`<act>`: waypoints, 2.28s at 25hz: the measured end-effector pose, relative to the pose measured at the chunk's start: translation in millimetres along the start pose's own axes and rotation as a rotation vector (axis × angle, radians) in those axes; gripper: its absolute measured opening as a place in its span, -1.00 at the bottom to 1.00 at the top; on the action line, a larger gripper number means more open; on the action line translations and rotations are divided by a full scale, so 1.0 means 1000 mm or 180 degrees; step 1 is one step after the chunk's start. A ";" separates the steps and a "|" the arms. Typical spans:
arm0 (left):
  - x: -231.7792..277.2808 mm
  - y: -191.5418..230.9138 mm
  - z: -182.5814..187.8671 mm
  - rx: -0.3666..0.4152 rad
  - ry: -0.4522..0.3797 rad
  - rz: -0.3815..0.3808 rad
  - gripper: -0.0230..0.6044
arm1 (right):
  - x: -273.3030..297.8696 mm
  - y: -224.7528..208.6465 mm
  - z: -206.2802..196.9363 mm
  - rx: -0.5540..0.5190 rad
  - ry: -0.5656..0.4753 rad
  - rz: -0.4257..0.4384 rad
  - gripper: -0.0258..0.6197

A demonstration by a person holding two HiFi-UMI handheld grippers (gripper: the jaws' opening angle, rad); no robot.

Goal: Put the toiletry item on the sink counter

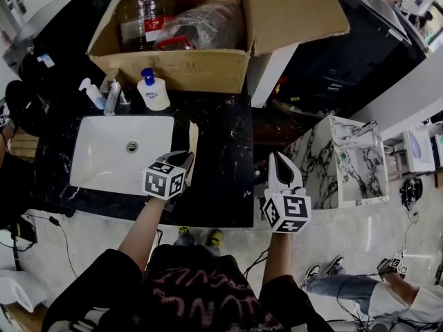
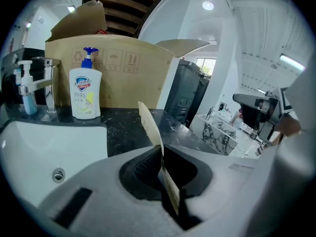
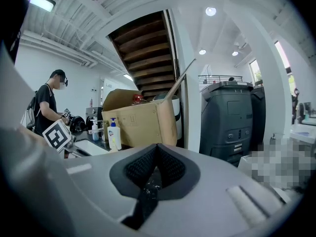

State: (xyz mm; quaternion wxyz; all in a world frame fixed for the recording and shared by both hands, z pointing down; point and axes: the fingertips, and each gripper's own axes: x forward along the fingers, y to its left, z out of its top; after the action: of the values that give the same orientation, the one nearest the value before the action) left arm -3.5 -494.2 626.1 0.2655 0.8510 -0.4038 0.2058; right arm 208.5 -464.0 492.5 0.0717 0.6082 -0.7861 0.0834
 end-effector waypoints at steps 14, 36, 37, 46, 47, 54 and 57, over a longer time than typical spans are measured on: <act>0.006 0.006 -0.007 -0.0010 0.0095 0.0029 -0.71 | 0.002 -0.007 -0.001 0.0008 0.0025 -0.0020 -0.88; -0.045 0.007 0.019 0.0175 -0.0203 0.0209 -0.86 | -0.011 0.018 0.021 -0.0017 -0.0159 0.0096 -0.88; -0.048 0.006 0.022 0.0193 -0.0232 0.0222 -0.88 | -0.013 0.019 0.022 -0.0019 -0.0165 0.0095 -0.88; -0.079 0.000 0.043 0.0289 -0.0522 0.0303 -0.94 | -0.029 0.027 0.029 -0.0032 -0.0231 0.0106 -0.88; -0.082 -0.002 0.045 0.0299 -0.0548 0.0302 -0.94 | -0.031 0.028 0.030 -0.0035 -0.0238 0.0108 -0.88; -0.105 -0.013 0.063 0.0412 -0.0727 0.0310 -0.93 | -0.040 0.030 0.035 -0.0040 -0.0281 0.0114 -0.88; -0.118 -0.018 0.076 0.0476 -0.0847 0.0328 -0.93 | -0.043 0.032 0.037 -0.0046 -0.0290 0.0129 -0.88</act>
State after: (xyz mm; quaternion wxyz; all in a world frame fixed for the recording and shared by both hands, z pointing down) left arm -48.1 -463.5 495.0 0.1346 0.8663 -0.4620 0.1342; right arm 187.5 -424.1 445.5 0.0386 0.5948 -0.8013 0.0513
